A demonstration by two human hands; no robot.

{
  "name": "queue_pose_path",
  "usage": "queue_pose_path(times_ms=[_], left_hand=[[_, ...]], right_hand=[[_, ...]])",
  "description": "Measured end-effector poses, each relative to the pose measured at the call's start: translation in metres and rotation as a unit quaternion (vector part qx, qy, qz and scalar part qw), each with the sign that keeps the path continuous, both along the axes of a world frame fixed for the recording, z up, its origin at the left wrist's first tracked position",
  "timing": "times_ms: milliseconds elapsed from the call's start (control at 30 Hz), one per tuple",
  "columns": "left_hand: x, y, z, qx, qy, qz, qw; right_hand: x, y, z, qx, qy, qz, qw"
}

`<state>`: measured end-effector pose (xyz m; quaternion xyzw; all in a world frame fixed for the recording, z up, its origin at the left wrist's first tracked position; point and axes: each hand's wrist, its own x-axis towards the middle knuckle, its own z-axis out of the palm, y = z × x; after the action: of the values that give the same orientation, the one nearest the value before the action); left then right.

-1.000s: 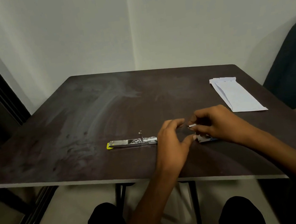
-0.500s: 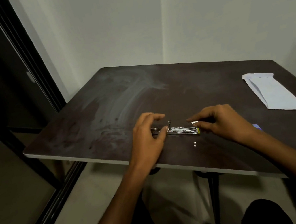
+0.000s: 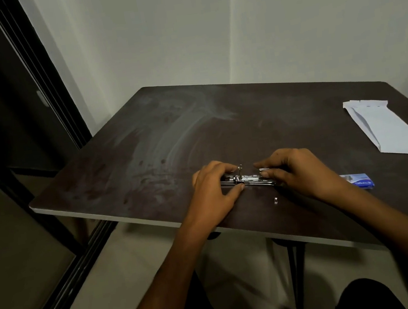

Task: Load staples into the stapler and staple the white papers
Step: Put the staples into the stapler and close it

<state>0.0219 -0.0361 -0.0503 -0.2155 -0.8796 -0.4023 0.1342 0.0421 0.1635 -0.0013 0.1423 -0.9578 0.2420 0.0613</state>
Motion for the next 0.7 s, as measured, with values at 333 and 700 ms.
queue_pose_path(times_ms=[333,700], left_hand=[[-0.0041,-0.0009,-0.0024,0.003,0.003,-0.005,1.0],[-0.0046,-0.0012,-0.0031,0.008,0.005,-0.008,1.0]], right_hand=[[-0.0017,0.0001,-0.0025,0.002,0.019,0.029,0.999],[0.0005,-0.0033,-0.0002,-0.006,0.018,-0.001,1.0]])
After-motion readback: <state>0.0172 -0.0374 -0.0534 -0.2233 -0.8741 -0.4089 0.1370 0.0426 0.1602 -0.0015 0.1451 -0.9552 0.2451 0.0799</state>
